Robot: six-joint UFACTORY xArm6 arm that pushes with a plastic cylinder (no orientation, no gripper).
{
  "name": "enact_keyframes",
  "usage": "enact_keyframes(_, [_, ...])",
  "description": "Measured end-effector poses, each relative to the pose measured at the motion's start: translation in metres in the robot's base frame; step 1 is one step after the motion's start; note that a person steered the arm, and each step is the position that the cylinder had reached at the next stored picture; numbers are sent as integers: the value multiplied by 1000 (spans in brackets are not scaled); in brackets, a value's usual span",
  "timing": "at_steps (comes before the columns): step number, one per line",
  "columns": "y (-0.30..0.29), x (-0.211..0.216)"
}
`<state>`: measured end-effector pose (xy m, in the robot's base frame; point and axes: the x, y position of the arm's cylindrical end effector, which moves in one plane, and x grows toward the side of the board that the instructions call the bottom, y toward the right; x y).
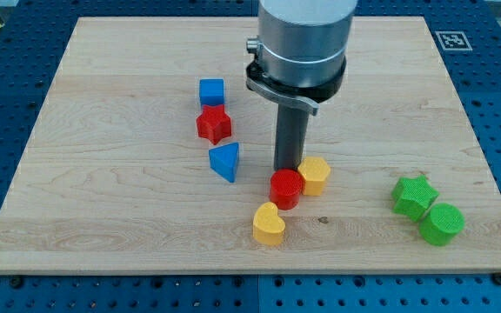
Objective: Move the red circle left down a bit
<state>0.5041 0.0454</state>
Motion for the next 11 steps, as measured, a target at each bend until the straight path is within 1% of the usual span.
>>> enact_keyframes(1, [24, 0])
enact_keyframes(2, [50, 12])
enact_keyframes(3, [54, 21])
enact_keyframes(4, [51, 21])
enact_keyframes(6, [21, 25])
enact_keyframes(10, [16, 40])
enact_keyframes(11, [16, 56])
